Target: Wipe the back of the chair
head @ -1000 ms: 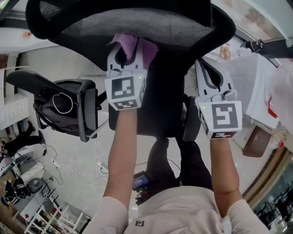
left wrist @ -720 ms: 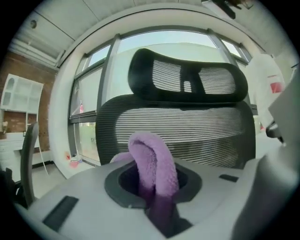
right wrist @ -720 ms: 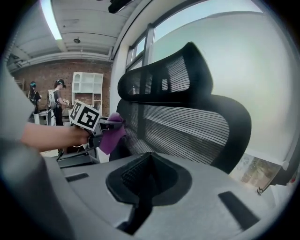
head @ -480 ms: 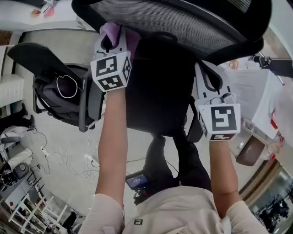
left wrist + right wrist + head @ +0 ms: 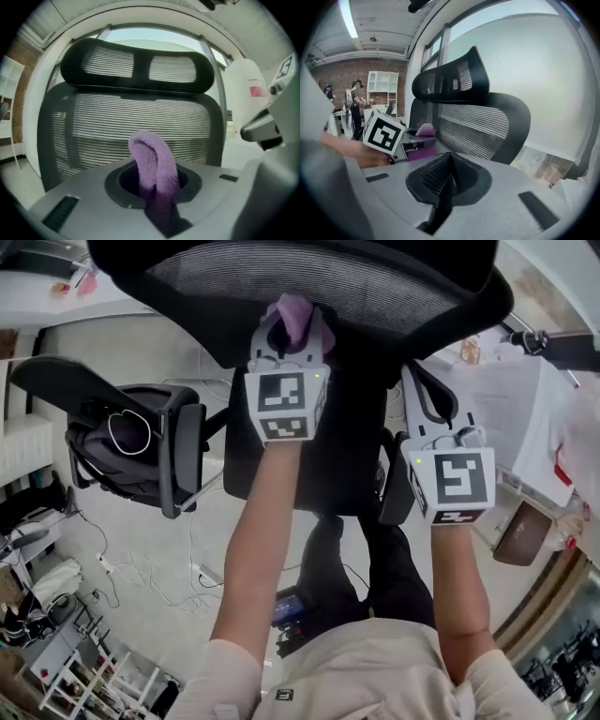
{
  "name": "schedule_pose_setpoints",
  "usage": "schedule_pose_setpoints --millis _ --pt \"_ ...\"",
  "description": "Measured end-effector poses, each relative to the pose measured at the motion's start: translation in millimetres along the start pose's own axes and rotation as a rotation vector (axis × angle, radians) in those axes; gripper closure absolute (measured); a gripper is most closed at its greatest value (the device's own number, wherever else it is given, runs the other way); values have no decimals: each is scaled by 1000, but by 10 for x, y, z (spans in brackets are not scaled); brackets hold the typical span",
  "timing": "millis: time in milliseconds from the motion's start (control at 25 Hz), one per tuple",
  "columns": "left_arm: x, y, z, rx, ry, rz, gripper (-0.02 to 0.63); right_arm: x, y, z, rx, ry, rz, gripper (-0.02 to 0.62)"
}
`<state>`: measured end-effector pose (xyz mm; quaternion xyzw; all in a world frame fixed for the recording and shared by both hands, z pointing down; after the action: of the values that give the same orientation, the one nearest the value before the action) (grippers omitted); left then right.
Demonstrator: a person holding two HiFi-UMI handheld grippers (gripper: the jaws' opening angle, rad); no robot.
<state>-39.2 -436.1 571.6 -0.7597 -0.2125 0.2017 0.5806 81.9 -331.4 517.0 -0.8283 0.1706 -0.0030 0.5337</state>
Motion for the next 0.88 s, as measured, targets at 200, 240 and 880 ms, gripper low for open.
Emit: schedule_pose_setpoints --millis 200,240,880 --pt "980 -58 -316 -25 -167 -27 526 246 -49 149 6 -31 -21 600" --pt "1107 -61 -346 -28 -188 -20 527 297 -52 184 7 -39 -24 600" --pt "1335 157 61 -116 -220 -49 528 583 314 534 19 -33 -28 600"
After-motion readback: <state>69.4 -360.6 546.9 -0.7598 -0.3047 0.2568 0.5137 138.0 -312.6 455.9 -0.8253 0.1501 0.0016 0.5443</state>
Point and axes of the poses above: the fingertips, and each gripper's own axes: z backward along the fingers, x to its right, y out of its top, the point moved 1 cm from there along z, backward along the fingers, and after that the axes turned 7 degrees about -y, right-handed, at the moved point
